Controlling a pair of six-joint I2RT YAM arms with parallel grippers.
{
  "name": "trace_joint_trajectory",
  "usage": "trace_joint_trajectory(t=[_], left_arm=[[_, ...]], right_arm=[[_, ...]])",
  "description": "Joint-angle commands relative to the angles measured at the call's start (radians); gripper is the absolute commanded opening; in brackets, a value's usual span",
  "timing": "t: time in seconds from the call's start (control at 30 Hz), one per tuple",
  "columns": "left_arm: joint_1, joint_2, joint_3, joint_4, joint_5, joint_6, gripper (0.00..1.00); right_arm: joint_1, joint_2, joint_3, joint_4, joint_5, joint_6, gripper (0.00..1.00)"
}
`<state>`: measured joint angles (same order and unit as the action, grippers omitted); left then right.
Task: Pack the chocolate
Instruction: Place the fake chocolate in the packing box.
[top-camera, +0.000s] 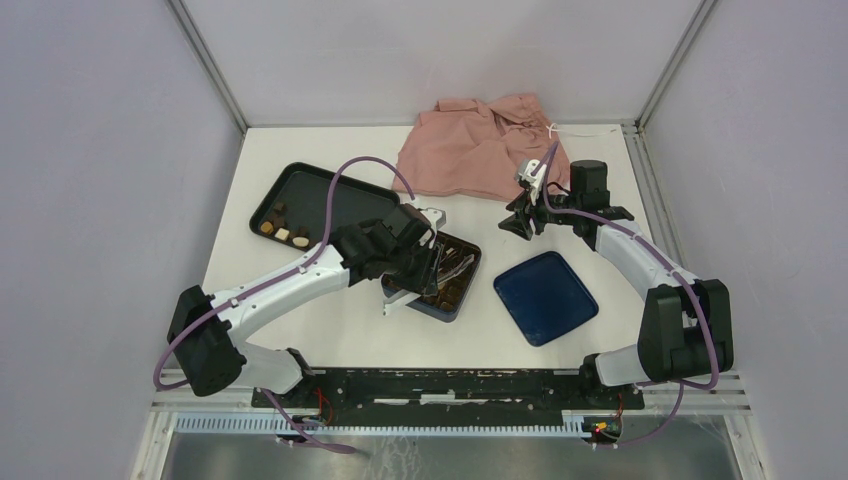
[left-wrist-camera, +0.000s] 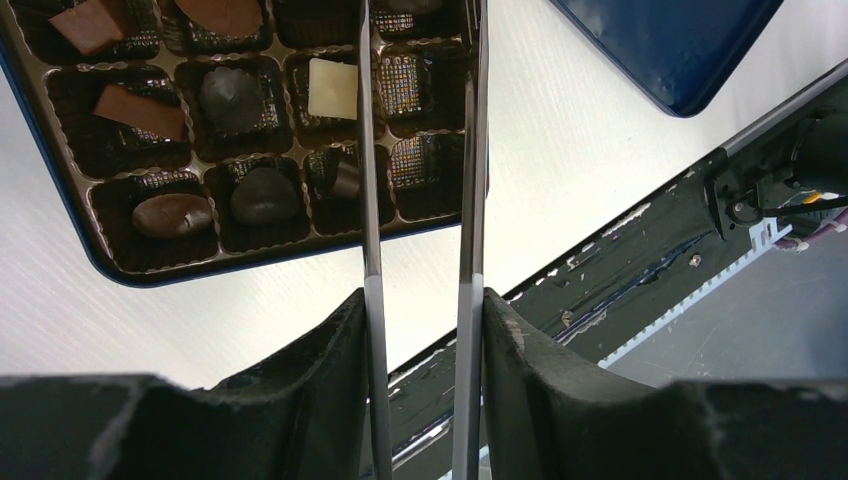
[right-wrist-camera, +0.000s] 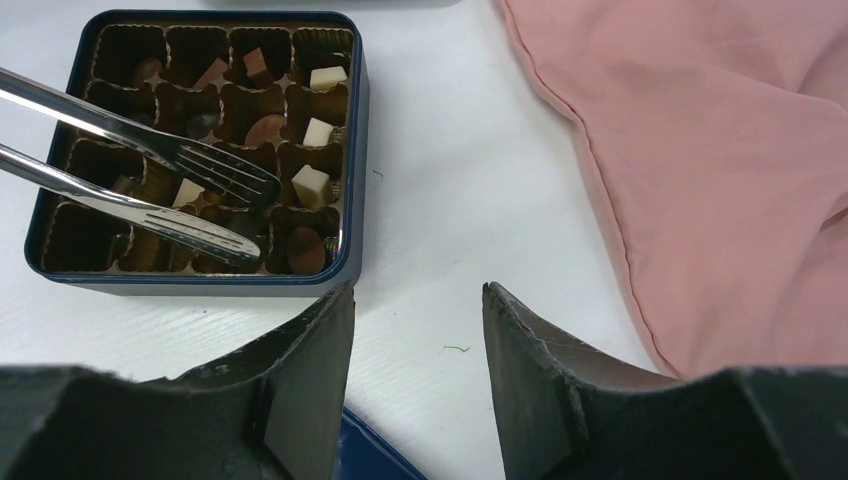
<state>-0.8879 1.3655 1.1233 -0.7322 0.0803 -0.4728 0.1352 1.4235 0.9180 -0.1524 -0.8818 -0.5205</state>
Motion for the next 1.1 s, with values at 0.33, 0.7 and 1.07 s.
trace_joint_trajectory(t=[0.33, 0.7, 1.07], left_arm=[[-0.005, -0.019, 0.051, 0.011, -0.023, -0.005, 0.48], [0.039, -0.067, 0.075, -0.026, -0.077, -0.026, 0.47], [0.372, -0.215, 0.059, -0.118, -0.101, 0.056, 0.45]], right_arm=[[-0.004, 0.002, 0.019, 0.005, -0.02, -0.012, 0.56], [-0.003, -0.009, 0.019, 0.004, -0.022, -0.013, 0.56], [-0.003, -0.018, 0.019, 0.006, -0.029, -0.012, 0.56]])
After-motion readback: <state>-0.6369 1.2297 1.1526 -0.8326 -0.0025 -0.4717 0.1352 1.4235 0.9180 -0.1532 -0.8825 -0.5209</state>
